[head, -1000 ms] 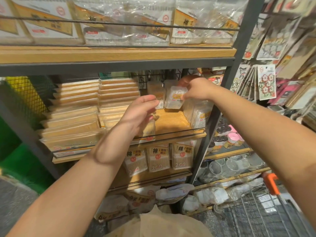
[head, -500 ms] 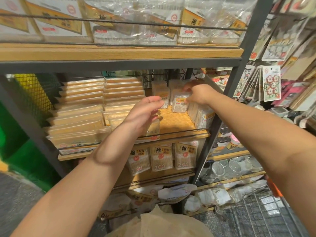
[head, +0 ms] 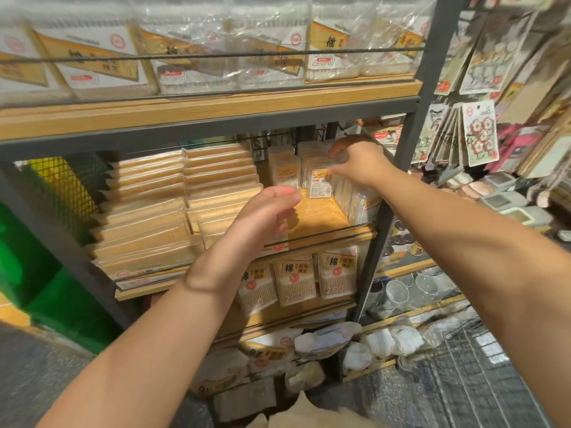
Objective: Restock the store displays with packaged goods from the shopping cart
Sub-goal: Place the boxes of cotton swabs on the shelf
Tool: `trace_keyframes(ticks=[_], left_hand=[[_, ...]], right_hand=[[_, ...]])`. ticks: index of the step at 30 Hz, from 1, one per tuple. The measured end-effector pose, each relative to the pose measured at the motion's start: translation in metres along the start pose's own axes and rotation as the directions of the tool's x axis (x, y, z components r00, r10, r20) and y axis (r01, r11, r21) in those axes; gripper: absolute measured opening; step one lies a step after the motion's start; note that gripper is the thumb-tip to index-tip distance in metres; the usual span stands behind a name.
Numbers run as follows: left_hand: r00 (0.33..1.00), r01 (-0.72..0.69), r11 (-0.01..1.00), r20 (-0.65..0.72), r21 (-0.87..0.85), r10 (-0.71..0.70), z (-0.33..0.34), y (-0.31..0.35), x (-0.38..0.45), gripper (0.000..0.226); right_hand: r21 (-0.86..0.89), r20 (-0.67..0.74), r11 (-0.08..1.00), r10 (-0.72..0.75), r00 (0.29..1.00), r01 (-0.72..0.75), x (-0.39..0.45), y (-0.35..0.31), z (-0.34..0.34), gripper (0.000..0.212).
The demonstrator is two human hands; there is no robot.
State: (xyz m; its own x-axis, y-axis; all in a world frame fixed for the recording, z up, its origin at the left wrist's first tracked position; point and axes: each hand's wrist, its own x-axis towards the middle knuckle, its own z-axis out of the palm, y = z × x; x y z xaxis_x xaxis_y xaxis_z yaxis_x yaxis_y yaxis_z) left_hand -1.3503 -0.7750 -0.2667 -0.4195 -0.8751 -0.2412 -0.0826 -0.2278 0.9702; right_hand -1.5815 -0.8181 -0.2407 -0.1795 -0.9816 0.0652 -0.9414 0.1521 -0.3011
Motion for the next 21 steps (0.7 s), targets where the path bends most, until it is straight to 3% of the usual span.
trace_keyframes(ticks=[5, 8, 13, 15, 16, 17, 21], left_hand=[[0.999, 0.037, 0.998, -0.005, -0.055, -0.037, 0.023, 0.003, -0.016, 0.008], [0.999, 0.028, 0.998, 0.018, -0.052, -0.027, 0.055, 0.000, -0.026, 0.008], [0.981, -0.031, 0.995, 0.191, 0.093, 0.012, 0.170, -0.005, -0.052, 0.022], [0.937, -0.027, 0.992, 0.350, 0.126, -0.019, 0.232, -0.013, -0.069, 0.031], [0.900, 0.012, 0.991, 0.430, 0.132, -0.069, 0.270, -0.018, -0.081, 0.024], [0.871, 0.069, 0.990, 0.476, 0.126, -0.121, 0.298, -0.025, -0.090, 0.010], [0.763, 0.124, 0.967, 0.602, 0.222, -0.236, 0.413, -0.072, -0.119, 0.006]], right_hand=[[0.308, -0.075, 0.935, -0.159, 0.984, 0.175, -0.072, 0.010, -0.013, 0.028], [0.372, -0.070, 0.917, -0.127, 0.989, 0.144, -0.123, 0.035, -0.017, 0.020], [0.517, -0.014, 0.851, 0.114, 0.993, -0.091, -0.216, 0.126, -0.029, 0.011], [0.535, -0.012, 0.828, 0.207, 0.978, -0.168, -0.269, 0.170, -0.041, 0.014], [0.534, -0.011, 0.816, 0.271, 0.963, -0.223, -0.304, 0.196, -0.048, 0.015], [0.526, -0.007, 0.808, 0.315, 0.949, -0.265, -0.330, 0.215, -0.052, 0.017], [0.511, 0.010, 0.720, 0.541, 0.841, -0.469, -0.447, 0.301, -0.062, 0.008]])
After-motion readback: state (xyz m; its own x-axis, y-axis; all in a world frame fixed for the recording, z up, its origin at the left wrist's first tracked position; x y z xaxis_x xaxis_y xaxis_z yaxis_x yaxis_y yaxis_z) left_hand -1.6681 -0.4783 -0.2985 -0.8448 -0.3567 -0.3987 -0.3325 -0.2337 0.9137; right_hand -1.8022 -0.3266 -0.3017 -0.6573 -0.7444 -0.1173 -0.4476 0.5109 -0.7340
